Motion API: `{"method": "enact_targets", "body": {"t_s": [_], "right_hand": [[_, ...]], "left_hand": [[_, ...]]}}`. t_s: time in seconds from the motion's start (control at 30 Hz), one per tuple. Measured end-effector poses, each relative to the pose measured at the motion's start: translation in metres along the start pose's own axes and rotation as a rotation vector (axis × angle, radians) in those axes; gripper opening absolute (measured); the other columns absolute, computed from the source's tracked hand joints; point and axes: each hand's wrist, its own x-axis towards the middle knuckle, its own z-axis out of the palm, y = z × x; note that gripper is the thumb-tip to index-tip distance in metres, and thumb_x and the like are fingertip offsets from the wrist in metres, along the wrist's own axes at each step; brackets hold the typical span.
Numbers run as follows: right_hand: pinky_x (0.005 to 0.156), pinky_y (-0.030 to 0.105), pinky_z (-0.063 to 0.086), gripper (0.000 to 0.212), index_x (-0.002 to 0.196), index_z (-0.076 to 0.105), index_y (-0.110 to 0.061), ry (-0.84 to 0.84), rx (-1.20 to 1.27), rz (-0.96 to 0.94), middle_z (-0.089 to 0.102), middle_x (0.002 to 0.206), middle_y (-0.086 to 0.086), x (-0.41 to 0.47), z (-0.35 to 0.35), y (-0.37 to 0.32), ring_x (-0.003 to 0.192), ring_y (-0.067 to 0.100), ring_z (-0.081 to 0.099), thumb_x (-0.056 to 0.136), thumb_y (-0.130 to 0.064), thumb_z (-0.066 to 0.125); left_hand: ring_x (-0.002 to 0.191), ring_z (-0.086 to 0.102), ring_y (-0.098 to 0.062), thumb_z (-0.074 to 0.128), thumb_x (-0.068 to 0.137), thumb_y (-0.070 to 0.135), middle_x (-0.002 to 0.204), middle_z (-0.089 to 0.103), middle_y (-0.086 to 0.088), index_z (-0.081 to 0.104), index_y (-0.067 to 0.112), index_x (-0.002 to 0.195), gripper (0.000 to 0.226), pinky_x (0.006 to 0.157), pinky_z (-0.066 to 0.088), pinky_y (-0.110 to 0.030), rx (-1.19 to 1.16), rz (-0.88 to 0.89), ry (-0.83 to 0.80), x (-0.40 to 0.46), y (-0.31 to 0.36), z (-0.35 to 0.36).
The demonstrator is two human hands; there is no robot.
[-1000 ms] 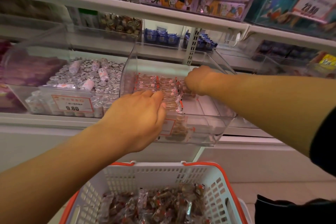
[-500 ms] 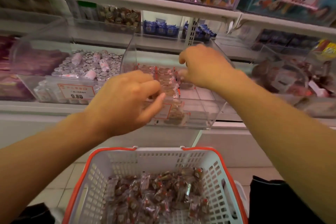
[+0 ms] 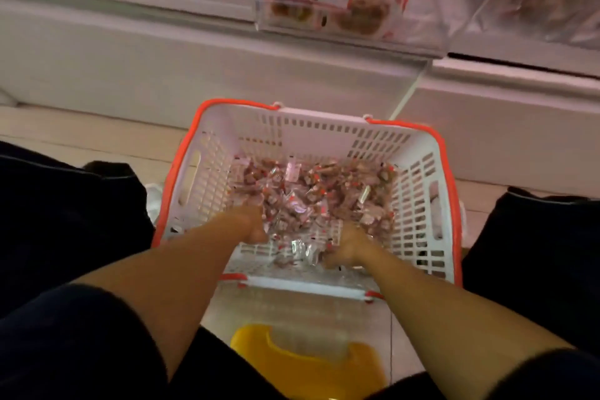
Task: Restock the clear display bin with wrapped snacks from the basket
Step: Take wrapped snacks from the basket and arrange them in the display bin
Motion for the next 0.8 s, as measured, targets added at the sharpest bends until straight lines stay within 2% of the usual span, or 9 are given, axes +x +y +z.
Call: {"method": "enact_targets", "body": {"t_s": [0.1,0.2,0.27,0.33,0.43,0.5,0.57,0.7,0.8], "right_hand": [[0.109,0.041,0.042,0.120,0.154,0.013,-0.002,-0.029,0.139,0.168,0.032,0.156,0.016,0.020,0.009,0.002,0.139,0.035,0.039,0.069,-0.041,0.089],[0.111,0.045,0.040,0.138,0.157,0.004,-0.005,-0.075,0.164,0.268,0.017,0.162,0.018,0.041,0.015,-0.008,0.143,0.039,0.033,0.062,-0.065,0.084],[0.115,0.044,0.036,0.144,0.157,-0.007,-0.006,-0.087,0.158,0.277,0.009,0.165,0.018,0.050,0.025,-0.018,0.146,0.040,0.027,0.062,-0.067,0.082],[0.114,0.039,0.037,0.144,0.156,-0.011,-0.008,-0.055,0.262,0.231,0.021,0.162,0.016,0.057,0.036,-0.029,0.143,0.037,0.033,0.063,-0.057,0.087],[0.088,0.031,0.050,0.110,0.153,0.017,-0.005,0.048,0.408,0.156,0.056,0.135,0.015,0.067,0.046,-0.041,0.116,0.030,0.059,0.073,-0.032,0.088],[0.068,0.026,0.051,0.060,0.122,0.053,-0.006,0.063,0.458,0.144,0.066,0.102,0.008,0.073,0.047,-0.046,0.083,0.021,0.063,0.076,-0.024,0.086],[0.056,0.024,0.048,0.031,0.091,0.059,-0.012,0.028,0.467,0.127,0.065,0.085,0.004,0.076,0.045,-0.049,0.065,0.014,0.057,0.077,-0.023,0.085],[0.067,0.033,0.059,0.026,0.090,0.067,-0.008,-0.005,0.549,0.146,0.071,0.092,0.009,0.081,0.042,-0.048,0.077,0.022,0.068,0.076,-0.020,0.086],[0.055,0.030,0.059,0.035,0.105,0.070,-0.006,-0.021,0.672,0.126,0.073,0.099,0.010,0.081,0.043,-0.045,0.076,0.022,0.070,0.077,-0.020,0.085]], "left_hand": [[0.141,0.030,-0.036,0.057,0.086,0.063,0.156,0.027,-0.019,0.028,0.004,0.150,0.092,0.116,0.028,-0.043,-0.246,-0.148,-0.046,0.032,0.015,0.045],[0.146,0.007,-0.044,0.069,0.072,0.068,0.159,-0.005,-0.022,-0.012,0.006,0.152,0.129,0.117,0.020,-0.054,-0.715,-0.454,0.054,0.054,0.018,0.052],[0.141,0.015,-0.050,0.077,0.063,0.066,0.156,0.000,-0.024,-0.010,0.016,0.151,0.134,0.112,0.026,-0.059,-0.903,-0.594,0.188,0.063,0.015,0.051],[0.136,0.022,-0.051,0.083,0.062,0.057,0.152,0.010,-0.025,-0.001,0.020,0.148,0.125,0.108,0.034,-0.060,-1.062,-0.644,0.309,0.069,0.013,0.049],[0.136,0.032,-0.043,0.083,0.069,0.045,0.151,0.020,-0.025,0.002,0.009,0.150,0.120,0.109,0.037,-0.053,-1.213,-0.681,0.414,0.079,0.009,0.054],[0.132,0.042,-0.040,0.081,0.066,0.046,0.149,0.033,-0.021,0.011,0.005,0.151,0.117,0.107,0.039,-0.052,-1.304,-0.678,0.397,0.082,0.002,0.058],[0.121,0.053,-0.039,0.080,0.063,0.046,0.138,0.048,-0.019,0.029,0.007,0.145,0.104,0.101,0.046,-0.050,-1.325,-0.628,0.452,0.082,0.000,0.060],[0.114,0.060,-0.034,0.084,0.070,0.038,0.125,0.061,-0.016,0.044,0.007,0.130,0.079,0.098,0.049,-0.046,-1.334,-0.555,0.525,0.085,0.003,0.059],[0.117,0.056,-0.039,0.077,0.077,0.047,0.126,0.059,-0.019,0.041,0.007,0.132,0.077,0.099,0.047,-0.051,-1.220,-0.558,0.520,0.086,0.004,0.058]]}}
